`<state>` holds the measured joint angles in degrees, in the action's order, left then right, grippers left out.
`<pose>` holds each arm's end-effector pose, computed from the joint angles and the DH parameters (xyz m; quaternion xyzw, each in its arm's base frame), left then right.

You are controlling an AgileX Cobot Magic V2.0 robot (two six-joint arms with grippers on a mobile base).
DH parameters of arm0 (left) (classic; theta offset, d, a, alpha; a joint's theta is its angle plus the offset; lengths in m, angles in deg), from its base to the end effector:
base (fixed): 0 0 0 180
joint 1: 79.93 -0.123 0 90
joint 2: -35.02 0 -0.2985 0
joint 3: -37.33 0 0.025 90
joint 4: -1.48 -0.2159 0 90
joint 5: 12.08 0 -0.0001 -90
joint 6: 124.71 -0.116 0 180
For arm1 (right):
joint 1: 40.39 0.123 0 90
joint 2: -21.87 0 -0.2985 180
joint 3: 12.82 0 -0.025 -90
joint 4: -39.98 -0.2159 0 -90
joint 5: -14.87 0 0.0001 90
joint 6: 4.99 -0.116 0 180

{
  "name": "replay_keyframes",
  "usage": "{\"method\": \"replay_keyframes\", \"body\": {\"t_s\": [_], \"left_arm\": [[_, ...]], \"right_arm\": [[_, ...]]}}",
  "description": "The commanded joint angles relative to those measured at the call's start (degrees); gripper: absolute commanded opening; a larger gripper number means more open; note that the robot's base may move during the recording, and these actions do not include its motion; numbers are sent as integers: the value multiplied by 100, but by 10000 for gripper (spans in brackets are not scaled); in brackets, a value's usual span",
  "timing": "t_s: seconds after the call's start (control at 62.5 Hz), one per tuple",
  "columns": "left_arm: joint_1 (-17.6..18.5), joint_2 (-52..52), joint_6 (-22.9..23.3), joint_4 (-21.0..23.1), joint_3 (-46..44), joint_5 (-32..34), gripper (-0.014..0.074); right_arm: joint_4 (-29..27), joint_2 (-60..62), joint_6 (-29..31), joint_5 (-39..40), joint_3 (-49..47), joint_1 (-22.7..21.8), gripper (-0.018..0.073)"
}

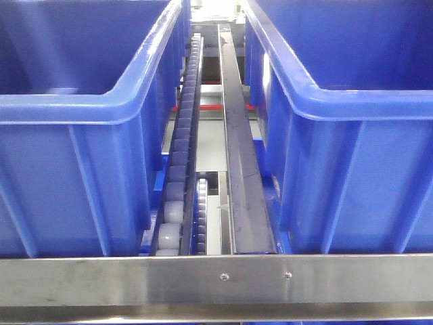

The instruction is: Pick and sort blue part to right shelf

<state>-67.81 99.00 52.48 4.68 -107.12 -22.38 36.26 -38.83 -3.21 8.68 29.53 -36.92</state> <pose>0.1906 -0.0421 0.3407 0.0868 0.8136 -0.0664 0.5711 0.1790 0.0117 0.3206 -0.0131 0.8152 0.0301 0.5783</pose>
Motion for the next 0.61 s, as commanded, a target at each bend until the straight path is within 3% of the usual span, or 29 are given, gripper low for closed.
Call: {"method": "replay_keyframes", "body": {"t_s": [0.0, 0.288, 0.592], "left_arm": [[-166, -217, 11, -1, -208, 542, 135], [-856, -1209, 24, 219, 197, 947, 136], [-959, -2659, 34, 400, 1348, 947, 136]], "right_arm": [[-491, 119, -98, 651, -197, -24, 28], [-643, 657, -93, 835, -187, -24, 28], [-246, 1789, 217, 889, 377, -24, 28]]}}
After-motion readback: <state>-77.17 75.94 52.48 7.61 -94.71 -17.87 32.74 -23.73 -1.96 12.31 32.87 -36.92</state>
